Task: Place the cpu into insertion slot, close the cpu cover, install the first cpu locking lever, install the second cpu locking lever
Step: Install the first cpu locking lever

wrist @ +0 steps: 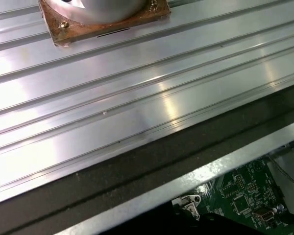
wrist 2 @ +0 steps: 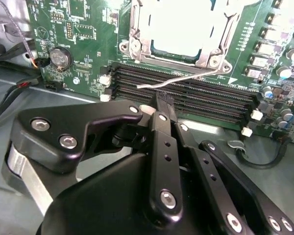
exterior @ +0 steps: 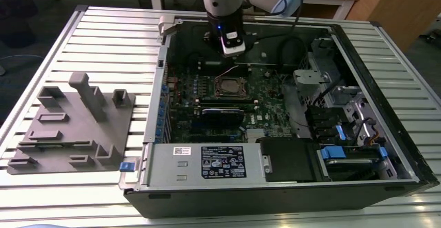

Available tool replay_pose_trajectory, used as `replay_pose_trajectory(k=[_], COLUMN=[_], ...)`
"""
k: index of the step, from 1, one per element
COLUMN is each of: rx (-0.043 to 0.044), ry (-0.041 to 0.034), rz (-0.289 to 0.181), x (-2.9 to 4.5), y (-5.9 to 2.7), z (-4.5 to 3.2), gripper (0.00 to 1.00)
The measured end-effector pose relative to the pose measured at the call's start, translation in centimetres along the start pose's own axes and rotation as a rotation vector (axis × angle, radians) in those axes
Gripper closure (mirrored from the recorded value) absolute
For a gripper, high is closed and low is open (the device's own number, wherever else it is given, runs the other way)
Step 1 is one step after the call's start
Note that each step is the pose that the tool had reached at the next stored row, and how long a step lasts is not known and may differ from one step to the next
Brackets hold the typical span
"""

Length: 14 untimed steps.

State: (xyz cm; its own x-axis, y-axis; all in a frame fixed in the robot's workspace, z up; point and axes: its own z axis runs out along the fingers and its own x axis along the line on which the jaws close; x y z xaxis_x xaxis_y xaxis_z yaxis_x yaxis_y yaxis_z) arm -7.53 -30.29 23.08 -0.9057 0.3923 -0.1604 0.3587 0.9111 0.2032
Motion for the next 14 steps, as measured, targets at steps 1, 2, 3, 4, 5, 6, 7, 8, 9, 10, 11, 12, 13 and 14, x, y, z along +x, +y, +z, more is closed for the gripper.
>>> replay_pose_trajectory(k=[1, 2, 3, 4, 5, 6, 7, 8, 9, 10, 11, 12, 13, 14], rx=[-0.0001, -0.0003, -0.0005, -0.0007, -0.0012, -0.0018, -0.0026, -0.0034, -0.0038, -0.0044, -0.0049, -0.0053, -0.0054, -0.0053], ry=[-0.0002, -0.0007, -0.0014, -0.0021, -0.0029, -0.0042, -0.006, -0.0076, -0.0091, -0.0104, -0.0115, -0.0121, -0.0125, -0.0125], rz=[0.0, 0.0, 0.0, 0.0, 0.0, 0.0, -0.001, -0.001, -0.001, -0.001, -0.001, -0.002, -0.002, -0.002], x=[-0.06, -0.13, -0.22, -0.28, -0.31, -0.29, -0.22, -0.13, -0.03, 0.04, 0.1, 0.12, 0.13, 0.14], y=[-0.13, -0.31, -0.5, -0.67, -0.77, -0.82, -0.87, -0.93, -1.0, -1.05, -1.1, -1.14, -1.16, -1.17], z=[-0.02, -0.04, -0.07, -0.09, -0.09, -0.05, 0.03, 0.14, 0.27, 0.41, 0.54, 0.64, 0.69, 0.7], gripper=[0.89, 0.89, 0.89, 0.89, 0.89, 0.89, 0.89, 0.89, 0.89, 0.89, 0.89, 0.89, 0.89, 0.89])
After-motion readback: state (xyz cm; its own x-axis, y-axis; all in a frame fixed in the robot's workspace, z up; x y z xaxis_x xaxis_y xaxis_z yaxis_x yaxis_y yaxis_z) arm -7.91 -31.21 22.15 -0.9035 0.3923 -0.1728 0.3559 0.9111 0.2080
